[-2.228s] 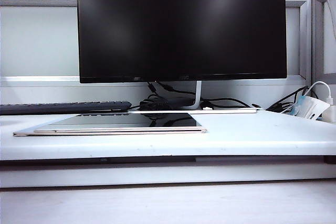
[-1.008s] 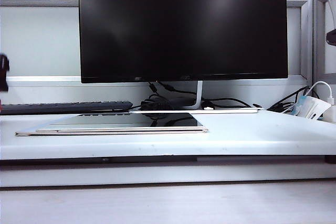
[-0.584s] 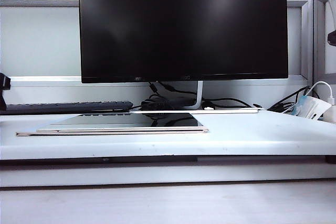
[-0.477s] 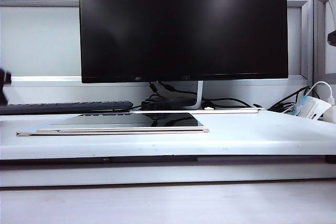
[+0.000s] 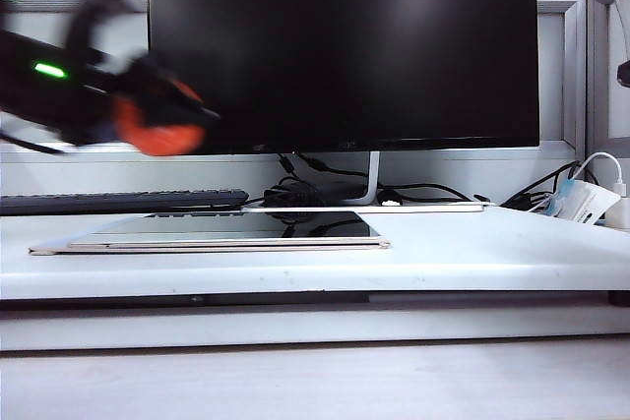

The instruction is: Place the orange on the center of the mirror.

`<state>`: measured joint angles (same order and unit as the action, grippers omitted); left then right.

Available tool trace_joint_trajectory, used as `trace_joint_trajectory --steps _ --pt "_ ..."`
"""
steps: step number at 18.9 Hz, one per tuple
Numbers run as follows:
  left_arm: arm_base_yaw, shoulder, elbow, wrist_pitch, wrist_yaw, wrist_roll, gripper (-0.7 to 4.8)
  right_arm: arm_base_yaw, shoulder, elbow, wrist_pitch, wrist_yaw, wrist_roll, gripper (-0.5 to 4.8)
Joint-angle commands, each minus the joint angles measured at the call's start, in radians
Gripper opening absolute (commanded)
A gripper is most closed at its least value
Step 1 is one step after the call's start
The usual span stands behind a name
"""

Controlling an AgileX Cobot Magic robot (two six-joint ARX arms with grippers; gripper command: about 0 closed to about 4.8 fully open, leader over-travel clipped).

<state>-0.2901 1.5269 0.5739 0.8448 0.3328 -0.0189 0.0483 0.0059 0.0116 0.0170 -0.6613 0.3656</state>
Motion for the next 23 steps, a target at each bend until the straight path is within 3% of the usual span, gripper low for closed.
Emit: trace_joint_trajectory --steps 1,3,7,14,15,17,20,23 --pt "-0.063 0.095 0.082 -0.029 0.004 -0.004 -0.06 -0.001 0.002 -0.007 0.015 0.006 -0.002 -0.01" --pt "-0.103 0.178 0.119 -0.030 0.004 -0.045 -0.06 -0.001 0.002 -0.007 0.015 0.007 -0.003 -0.01" --pt "-0.142 0.250 0.127 -0.058 0.011 -0.045 -0.06 -0.002 0.002 -0.007 0.015 0.008 -0.003 -0.01" --pt "-0.153 0.252 0.127 -0.081 0.039 -0.045 0.00 -0.002 0.002 -0.007 0.015 0.009 -0.003 -0.01" --pt "-0.153 0.252 0.127 -0.082 0.039 -0.045 0.16 -0.002 0.002 -0.007 0.015 0.009 -0.003 -0.01" --pt "-0.152 0.251 0.127 -0.085 0.038 -0.045 1.27 -0.002 0.002 -0.007 0.015 0.009 -0.003 -0.01" --pt "-0.153 0.251 0.127 -0.085 0.039 -0.045 1.59 -0.002 0.002 -0.007 0.015 0.012 -0.003 -0.01" --pt "-0.152 0.251 0.127 -0.085 0.023 -0.045 2.47 -0.002 0.002 -0.007 0.015 0.013 -0.003 -0.01"
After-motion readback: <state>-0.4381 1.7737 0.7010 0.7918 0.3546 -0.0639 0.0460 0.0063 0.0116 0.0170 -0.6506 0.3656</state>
